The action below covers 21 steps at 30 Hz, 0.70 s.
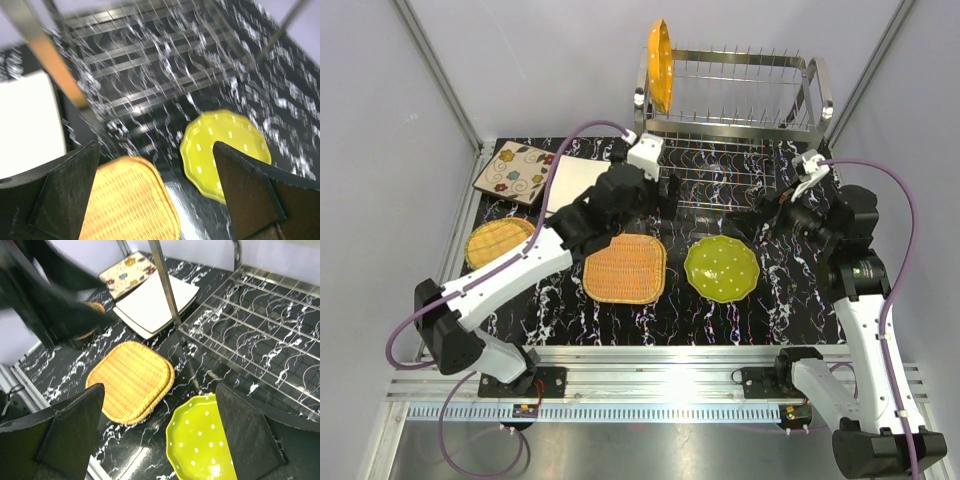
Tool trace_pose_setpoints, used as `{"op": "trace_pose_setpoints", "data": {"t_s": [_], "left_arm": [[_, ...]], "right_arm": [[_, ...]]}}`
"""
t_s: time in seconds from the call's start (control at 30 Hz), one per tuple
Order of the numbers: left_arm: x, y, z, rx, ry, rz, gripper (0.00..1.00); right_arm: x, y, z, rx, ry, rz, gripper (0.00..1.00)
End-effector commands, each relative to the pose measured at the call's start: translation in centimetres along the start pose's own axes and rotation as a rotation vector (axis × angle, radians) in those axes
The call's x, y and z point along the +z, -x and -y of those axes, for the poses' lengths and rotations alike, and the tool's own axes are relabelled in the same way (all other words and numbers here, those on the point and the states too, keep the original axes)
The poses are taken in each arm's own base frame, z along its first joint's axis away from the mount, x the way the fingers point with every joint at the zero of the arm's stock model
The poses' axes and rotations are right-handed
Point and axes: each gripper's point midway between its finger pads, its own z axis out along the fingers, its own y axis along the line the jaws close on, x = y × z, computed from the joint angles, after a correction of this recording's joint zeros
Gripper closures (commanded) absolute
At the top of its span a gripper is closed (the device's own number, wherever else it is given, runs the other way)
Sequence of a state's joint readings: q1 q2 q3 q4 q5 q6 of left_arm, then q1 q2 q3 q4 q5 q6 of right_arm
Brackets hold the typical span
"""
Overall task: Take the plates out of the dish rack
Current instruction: Grab a plate with the right arm
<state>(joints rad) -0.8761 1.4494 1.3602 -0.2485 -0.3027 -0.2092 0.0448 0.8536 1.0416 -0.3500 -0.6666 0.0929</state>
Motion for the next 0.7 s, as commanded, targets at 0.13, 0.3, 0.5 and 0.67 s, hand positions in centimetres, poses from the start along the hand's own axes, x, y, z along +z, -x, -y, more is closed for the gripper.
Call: {"op": "trace_pose_setpoints", "data": {"t_s": [0.13,0.3,0.5,0.67], "left_arm": [[-1.8,12.6,-5.1,-0.174,0.168,0.155,0.01],[-2.3,18.7,-6.1,-0.297,0.121,0.237,0.01],[0.1,21.8,-6.4,-0.355,0.075,0.310,0.05],[2.6,22.7,-6.6,-0.384,0.043,0.362,0.10]], "right_arm": [[0.2,-4.8,0.1,-0.014,0.070,-0.126,0.00],[-0.1,-6.6,-0.1,-0.014,0.089,-0.151,0.00],[-0.1,-7.4,-0.1,-0.008,0.094,-0.152,0.00],[0.1,-7.0,-0.2,-0.016,0.107,-0.144,0.00]]}}
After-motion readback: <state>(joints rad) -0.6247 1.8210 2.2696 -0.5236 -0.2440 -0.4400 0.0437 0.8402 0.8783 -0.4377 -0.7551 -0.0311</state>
